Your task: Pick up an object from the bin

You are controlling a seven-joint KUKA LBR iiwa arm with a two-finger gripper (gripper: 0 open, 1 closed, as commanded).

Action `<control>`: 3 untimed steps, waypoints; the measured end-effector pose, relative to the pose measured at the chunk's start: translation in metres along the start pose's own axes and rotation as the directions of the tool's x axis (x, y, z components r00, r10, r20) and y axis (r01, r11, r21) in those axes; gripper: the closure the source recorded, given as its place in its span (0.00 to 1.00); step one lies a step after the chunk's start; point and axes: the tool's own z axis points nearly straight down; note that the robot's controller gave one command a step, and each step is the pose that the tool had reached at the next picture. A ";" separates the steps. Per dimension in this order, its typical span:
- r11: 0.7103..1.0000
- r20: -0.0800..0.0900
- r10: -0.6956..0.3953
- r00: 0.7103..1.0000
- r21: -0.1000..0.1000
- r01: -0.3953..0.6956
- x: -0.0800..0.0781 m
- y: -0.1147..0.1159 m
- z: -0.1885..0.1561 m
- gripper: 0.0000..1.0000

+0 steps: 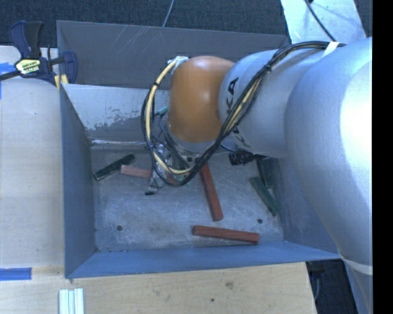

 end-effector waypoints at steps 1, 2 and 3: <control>1.000 -0.004 0.000 1.000 0.002 0.000 0.000 0.000 -0.012 1.00; 1.000 -0.001 -0.001 1.000 0.001 0.001 0.000 0.000 -0.027 1.00; 1.000 0.002 0.000 1.000 -0.001 0.000 -0.001 0.000 -0.037 1.00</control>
Offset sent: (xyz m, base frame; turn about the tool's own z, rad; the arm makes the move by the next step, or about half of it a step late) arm -0.0001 0.0000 0.0066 0.0000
